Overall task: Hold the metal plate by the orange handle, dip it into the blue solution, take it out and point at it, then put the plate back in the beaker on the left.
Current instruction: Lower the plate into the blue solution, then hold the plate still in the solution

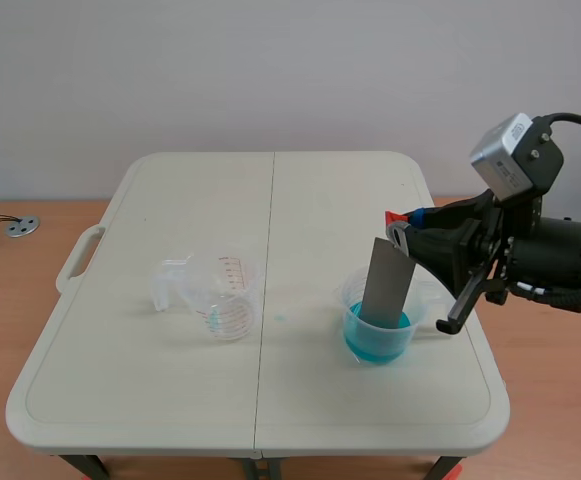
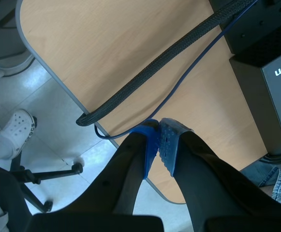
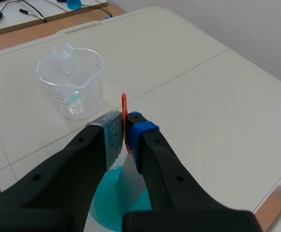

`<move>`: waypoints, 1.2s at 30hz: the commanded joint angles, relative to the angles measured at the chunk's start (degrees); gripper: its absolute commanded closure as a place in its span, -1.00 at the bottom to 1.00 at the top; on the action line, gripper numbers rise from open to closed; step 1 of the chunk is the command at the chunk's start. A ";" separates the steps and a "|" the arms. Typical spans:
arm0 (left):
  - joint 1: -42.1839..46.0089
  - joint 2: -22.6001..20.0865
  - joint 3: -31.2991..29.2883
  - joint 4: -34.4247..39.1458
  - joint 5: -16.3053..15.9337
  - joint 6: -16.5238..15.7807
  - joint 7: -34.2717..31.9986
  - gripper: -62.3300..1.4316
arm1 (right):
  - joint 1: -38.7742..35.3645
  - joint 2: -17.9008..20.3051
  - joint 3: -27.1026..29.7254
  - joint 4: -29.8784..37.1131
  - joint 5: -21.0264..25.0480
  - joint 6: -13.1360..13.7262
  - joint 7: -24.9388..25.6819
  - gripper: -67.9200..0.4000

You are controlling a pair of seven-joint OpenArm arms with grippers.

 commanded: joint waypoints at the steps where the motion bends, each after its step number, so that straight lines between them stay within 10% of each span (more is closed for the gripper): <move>1: 0.72 -0.35 -0.13 0.66 -0.13 -0.15 -0.33 0.91 | 0.61 0.28 0.11 0.11 -0.46 0.46 0.31 0.95; 36: 0.72 -0.35 -0.13 0.66 -0.15 -0.15 -0.35 0.91 | 0.63 0.28 0.11 0.11 -3.45 0.46 0.33 0.95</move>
